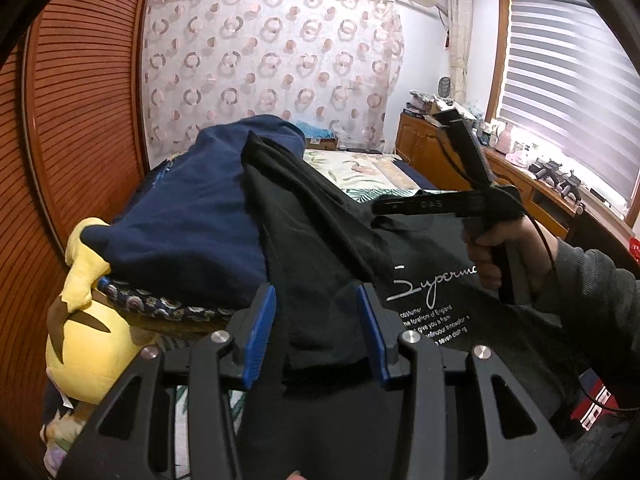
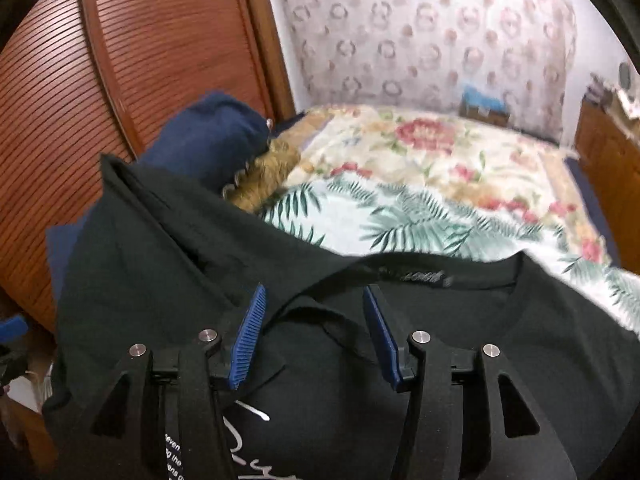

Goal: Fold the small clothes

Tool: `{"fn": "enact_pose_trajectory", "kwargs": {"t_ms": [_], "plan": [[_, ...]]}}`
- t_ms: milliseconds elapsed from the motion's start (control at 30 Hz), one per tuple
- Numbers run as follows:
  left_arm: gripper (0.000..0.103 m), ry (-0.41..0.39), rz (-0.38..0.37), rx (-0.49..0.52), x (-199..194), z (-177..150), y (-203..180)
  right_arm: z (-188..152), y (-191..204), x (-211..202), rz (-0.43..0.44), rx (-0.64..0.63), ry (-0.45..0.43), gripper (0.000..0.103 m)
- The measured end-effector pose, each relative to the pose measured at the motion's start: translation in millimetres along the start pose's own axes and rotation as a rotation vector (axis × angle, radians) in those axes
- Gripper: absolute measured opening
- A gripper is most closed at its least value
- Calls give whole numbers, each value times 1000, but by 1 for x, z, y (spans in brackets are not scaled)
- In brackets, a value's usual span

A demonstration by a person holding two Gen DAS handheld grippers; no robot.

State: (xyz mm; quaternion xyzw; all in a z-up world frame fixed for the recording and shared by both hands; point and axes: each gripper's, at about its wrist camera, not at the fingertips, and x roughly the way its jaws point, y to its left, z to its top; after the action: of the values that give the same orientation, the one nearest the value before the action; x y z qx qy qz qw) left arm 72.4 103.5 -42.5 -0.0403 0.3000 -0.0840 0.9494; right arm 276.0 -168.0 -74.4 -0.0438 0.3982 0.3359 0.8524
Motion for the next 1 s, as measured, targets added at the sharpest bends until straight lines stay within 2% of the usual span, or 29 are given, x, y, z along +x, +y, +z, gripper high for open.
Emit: {"fn": "enact_pose_trajectory", "kwargs": {"t_ms": [100,300,400,433,467,533,633,767,900,1000], "plan": [[41,13,-13,3,4,-4,-4,-1,-2,17,65,48,43,51],[41,29,-30,5,9,-10,-9,0,3,35,111,79,97,44],[41,31,-28,2,11,-12,-12,4,8,42,120,76,128,29],[41,29,-23,4,12,-13,-13,5,9,43,132,75,130,17],[41,27,-15,7,13,-13,-14,8,10,42,138,69,124,10],[41,29,-14,9,17,-14,-14,15,12,39,129,52,97,5],[41,44,-29,12,26,-16,-19,35,9,32,93,55,38,3],[41,79,-45,33,41,-14,-28,62,-8,24,23,129,-53,3],[41,98,-48,43,51,-9,-35,77,-14,27,-49,133,-57,3],[41,114,-59,50,58,-6,-39,78,-15,20,-67,124,-85,4]]}}
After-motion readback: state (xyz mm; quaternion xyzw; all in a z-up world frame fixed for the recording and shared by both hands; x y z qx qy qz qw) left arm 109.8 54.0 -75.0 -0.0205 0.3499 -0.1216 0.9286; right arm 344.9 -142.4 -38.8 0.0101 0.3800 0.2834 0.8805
